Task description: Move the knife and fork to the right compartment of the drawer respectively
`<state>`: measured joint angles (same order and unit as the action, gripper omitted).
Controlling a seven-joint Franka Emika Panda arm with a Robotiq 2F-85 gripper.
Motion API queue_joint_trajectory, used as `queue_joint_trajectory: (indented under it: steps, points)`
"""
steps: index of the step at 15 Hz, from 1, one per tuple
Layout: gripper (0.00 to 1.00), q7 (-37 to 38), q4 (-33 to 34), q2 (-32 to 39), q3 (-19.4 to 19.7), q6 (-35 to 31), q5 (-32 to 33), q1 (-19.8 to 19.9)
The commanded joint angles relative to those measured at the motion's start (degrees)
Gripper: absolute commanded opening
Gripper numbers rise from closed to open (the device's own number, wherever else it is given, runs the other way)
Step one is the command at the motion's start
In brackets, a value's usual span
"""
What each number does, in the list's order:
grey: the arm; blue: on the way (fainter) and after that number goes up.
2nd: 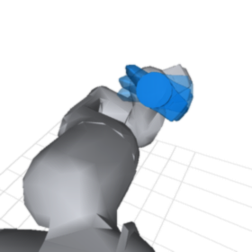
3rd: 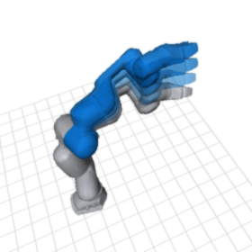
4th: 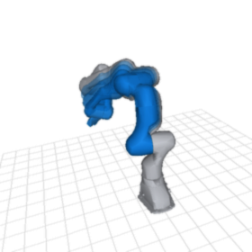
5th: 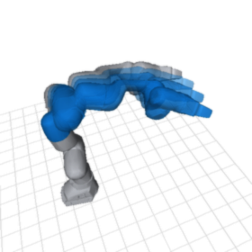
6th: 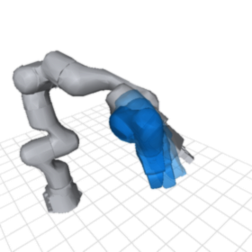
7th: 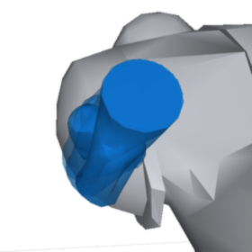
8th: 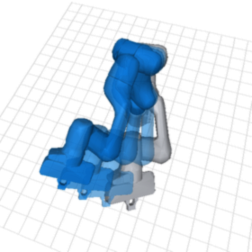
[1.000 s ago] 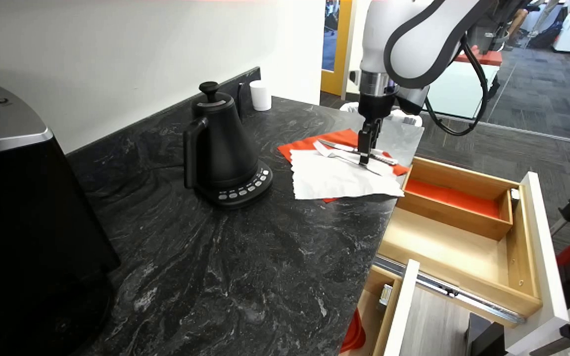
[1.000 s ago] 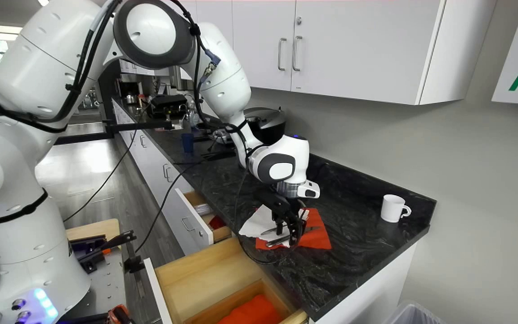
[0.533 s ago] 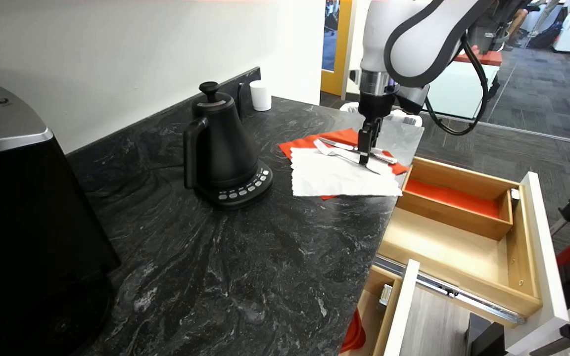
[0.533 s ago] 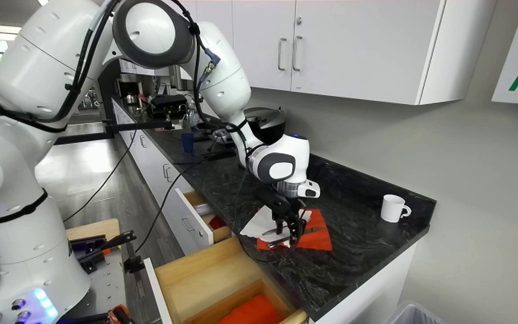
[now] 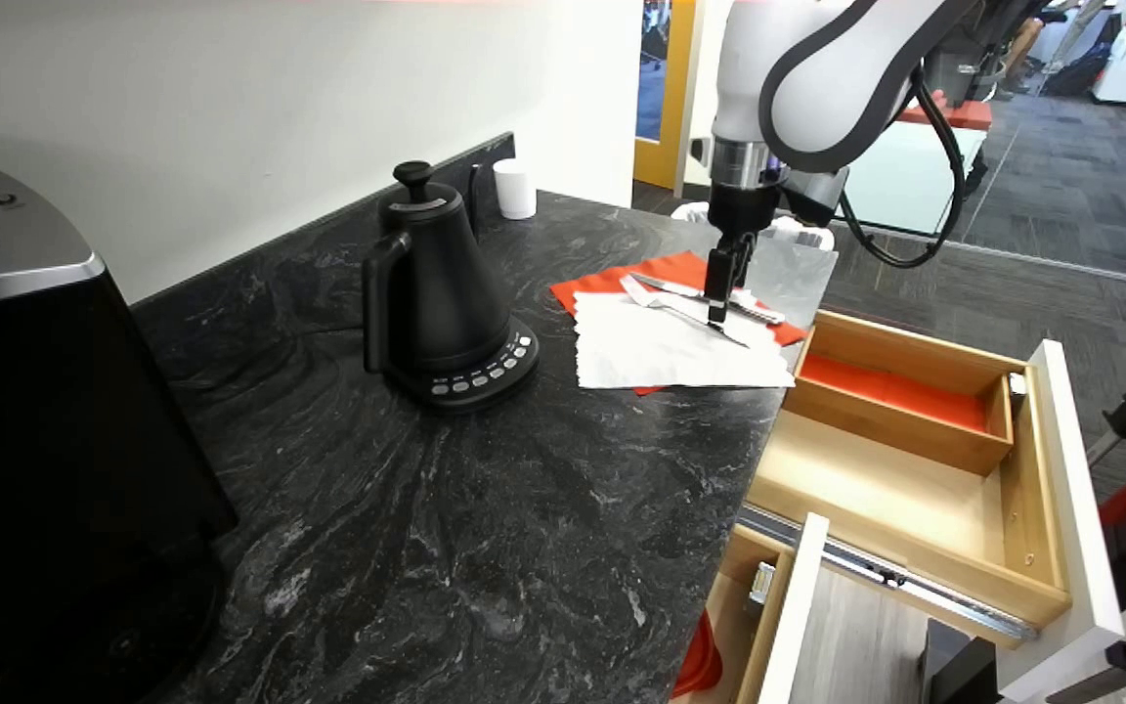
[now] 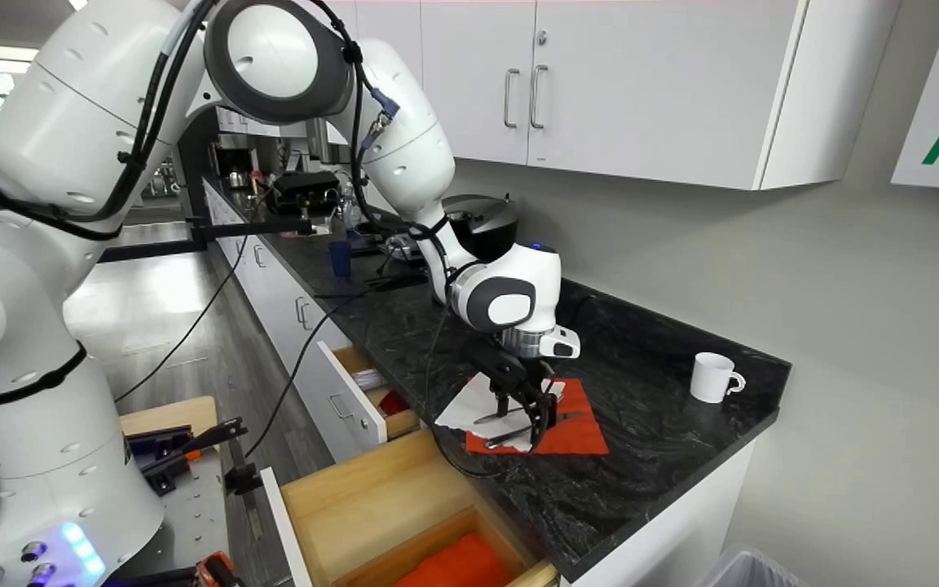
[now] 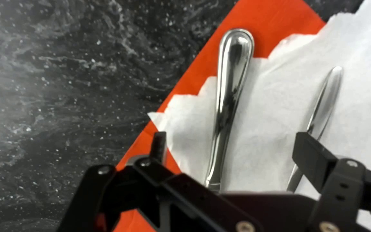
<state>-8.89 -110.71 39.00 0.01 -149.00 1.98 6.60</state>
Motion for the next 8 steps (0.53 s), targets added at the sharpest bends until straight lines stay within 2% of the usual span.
queue_joint_trajectory:
  steps: [1,8]
  points:
    - [1.0,-0.93,-1.89,-2.2,-0.25,-0.43,-0.26,0.41]
    - [1.0,-0.56,-2.37,-3.99,0.43,-1.0,0.81,-0.44]
